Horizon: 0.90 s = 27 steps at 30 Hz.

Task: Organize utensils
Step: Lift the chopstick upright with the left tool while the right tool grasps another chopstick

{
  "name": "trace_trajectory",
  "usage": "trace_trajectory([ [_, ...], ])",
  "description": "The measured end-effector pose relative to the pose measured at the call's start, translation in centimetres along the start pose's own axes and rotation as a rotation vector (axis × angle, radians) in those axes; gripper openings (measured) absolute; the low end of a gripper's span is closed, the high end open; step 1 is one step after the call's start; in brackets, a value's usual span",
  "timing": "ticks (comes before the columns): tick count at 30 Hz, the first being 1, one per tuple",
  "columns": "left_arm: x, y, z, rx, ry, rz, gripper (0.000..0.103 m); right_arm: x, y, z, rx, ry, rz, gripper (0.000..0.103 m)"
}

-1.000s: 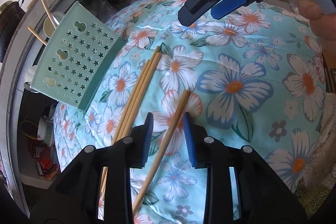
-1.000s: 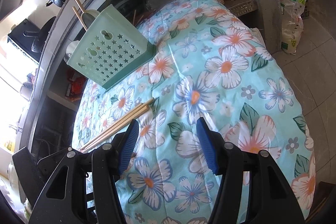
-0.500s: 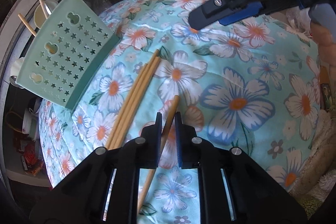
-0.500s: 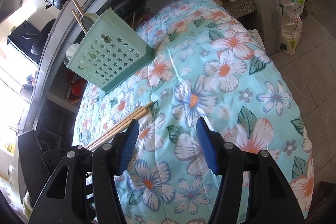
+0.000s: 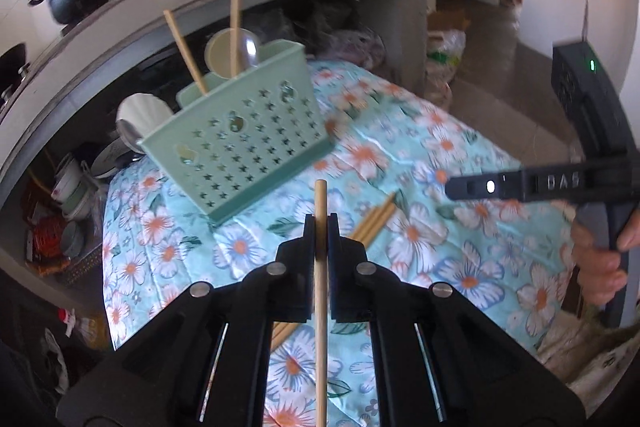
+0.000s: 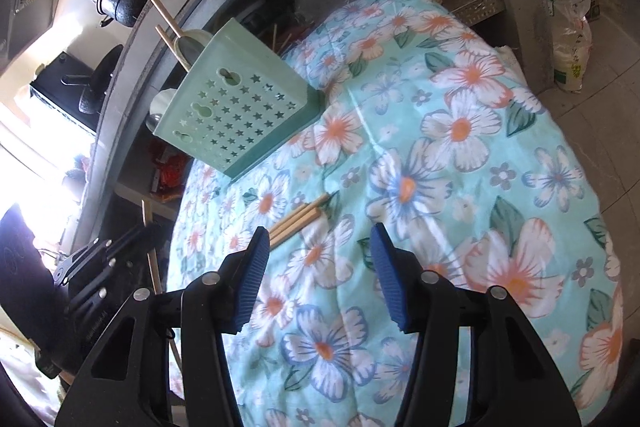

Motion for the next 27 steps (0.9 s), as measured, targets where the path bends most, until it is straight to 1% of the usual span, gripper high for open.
trace_trajectory([
  [5, 2.3, 0.5, -1.6, -0.050, -0.002, -0.127, 0.004, 0.6, -0.2, 1.5, 0.039, 0.099, 0.062, 0.046],
  [9, 4.1, 0.3, -1.9, -0.069, 0.012, -0.215, 0.004, 0.6, -0.9, 3.9, 0.118, 0.174, 0.141, 0.044],
  [12, 5.5, 0.2, -2.3, -0.081, 0.014, -0.281, 0.004, 0.4, -1.2, 5.9, 0.169, 0.205, 0.203, 0.043],
  [15, 6.5, 0.0, -2.5, -0.084, 0.016, -0.332, 0.004, -0.2, -1.0, 7.4, 0.172, 0.223, 0.279, 0.043],
  [19, 7.5, -0.2, -2.6, -0.091, 0.008, -0.384, 0.004, -0.8, -0.8, 8.6, 0.135, 0.224, 0.359, 0.042],
  [21, 7.8, -0.2, -2.5, -0.093, 0.013, -0.401, 0.004, -1.1, -0.7, 9.0, 0.113, 0.213, 0.398, 0.037],
  [24, 8.0, -0.1, -2.7, -0.105, 0.022, -0.416, 0.004, -1.5, -1.0, 9.1, 0.086, 0.189, 0.429, 0.026],
  [25, 8.1, -0.1, -2.7, -0.108, 0.025, -0.418, 0.004, -1.8, -1.1, 9.0, 0.076, 0.183, 0.439, 0.018],
  [26, 8.0, 0.0, -2.8, -0.112, 0.029, -0.419, 0.004, -2.1, -1.3, 9.0, 0.070, 0.179, 0.448, 0.012],
  [27, 8.0, 0.0, -2.8, -0.115, 0.031, -0.421, 0.004, -2.3, -1.4, 9.0, 0.069, 0.179, 0.457, 0.012],
])
Point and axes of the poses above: each gripper's, at about its wrist camera, not at the fingertips, and z roughly the way its jaws point, x to its left, y to its top, the point moved 2 cm from there along z, roughly the way its jaws point, and after that the axes turned 13 degrees about -z, right-handed, at the moved point
